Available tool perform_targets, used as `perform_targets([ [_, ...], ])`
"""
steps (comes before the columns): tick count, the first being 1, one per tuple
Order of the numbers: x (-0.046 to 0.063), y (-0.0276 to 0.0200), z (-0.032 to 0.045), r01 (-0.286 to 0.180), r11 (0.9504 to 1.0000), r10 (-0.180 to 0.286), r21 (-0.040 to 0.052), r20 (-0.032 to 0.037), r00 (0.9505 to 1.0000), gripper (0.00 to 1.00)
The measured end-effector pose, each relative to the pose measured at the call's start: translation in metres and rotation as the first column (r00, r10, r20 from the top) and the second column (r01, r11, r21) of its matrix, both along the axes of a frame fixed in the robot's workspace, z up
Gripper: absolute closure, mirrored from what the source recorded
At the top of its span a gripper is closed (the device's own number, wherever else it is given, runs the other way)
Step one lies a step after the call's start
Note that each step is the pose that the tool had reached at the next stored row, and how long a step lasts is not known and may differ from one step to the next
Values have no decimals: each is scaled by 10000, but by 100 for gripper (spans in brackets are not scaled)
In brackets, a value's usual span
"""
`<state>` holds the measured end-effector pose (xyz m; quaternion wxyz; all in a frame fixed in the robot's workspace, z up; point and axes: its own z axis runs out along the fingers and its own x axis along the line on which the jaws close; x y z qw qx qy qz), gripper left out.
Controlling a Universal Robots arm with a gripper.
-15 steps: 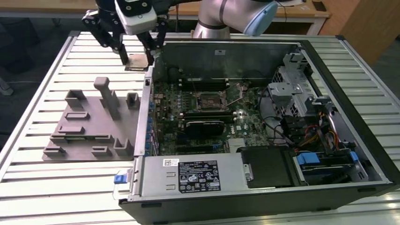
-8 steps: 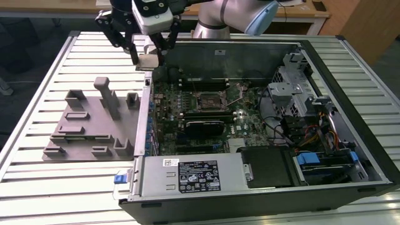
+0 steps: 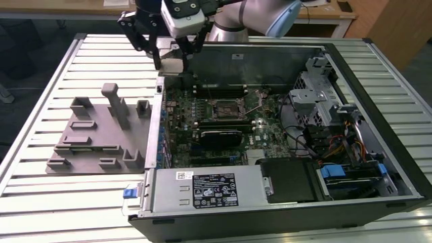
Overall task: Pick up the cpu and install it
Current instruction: 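Pick up the cpu and move it towards the insertion slot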
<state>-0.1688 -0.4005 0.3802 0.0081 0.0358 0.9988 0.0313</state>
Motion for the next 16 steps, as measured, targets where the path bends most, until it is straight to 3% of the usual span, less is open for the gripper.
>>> perform_targets([
  [16,494,0,-2,0,10000,0,0,-29,10000,46],
])
